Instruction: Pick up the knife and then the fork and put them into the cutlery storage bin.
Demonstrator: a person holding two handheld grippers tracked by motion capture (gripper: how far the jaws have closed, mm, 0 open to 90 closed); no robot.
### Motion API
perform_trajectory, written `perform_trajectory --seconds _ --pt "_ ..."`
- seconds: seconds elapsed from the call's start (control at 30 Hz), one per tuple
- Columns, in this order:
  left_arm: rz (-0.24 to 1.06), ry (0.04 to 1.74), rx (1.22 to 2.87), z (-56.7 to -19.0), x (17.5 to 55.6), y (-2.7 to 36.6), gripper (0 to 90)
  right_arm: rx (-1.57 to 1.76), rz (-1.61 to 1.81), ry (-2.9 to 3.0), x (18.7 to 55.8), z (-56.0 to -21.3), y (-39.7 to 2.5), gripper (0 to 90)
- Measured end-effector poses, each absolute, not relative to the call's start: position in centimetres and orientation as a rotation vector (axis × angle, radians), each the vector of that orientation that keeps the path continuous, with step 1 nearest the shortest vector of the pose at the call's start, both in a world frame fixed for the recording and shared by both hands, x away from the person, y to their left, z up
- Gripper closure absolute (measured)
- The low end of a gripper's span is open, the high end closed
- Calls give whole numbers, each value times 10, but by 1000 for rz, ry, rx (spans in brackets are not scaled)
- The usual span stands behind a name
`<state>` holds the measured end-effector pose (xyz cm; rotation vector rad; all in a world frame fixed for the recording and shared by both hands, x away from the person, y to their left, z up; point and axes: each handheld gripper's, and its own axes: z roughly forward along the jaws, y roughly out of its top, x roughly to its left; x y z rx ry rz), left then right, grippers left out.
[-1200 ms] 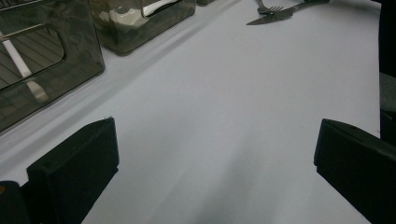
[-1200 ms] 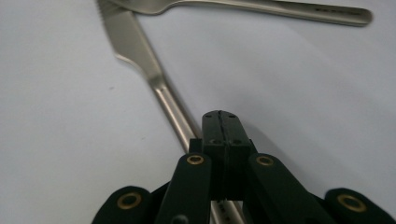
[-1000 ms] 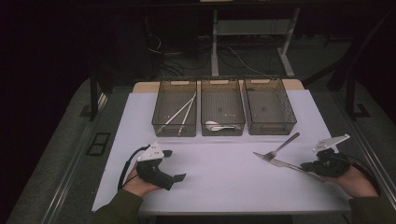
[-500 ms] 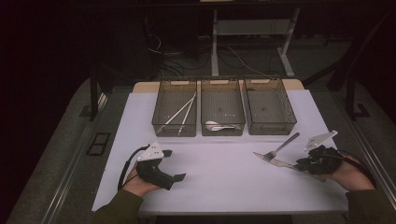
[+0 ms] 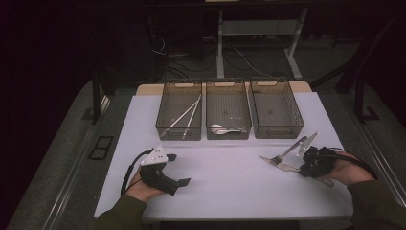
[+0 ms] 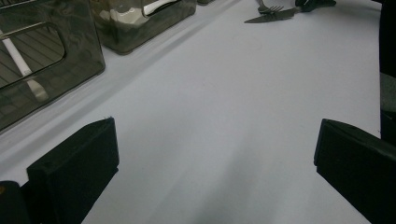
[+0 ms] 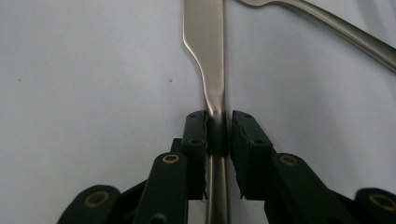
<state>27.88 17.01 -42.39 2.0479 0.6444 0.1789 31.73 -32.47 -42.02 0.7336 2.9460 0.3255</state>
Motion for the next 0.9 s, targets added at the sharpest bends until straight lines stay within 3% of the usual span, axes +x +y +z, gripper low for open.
perform_trajectory --seconds 0.43,0.9 --pt "174 638 2057 -425 278 168 0 621 153 3021 327 -420 -311 792" --pt "175 638 2059 -425 279 168 0 611 331 3000 315 -418 -317 794"
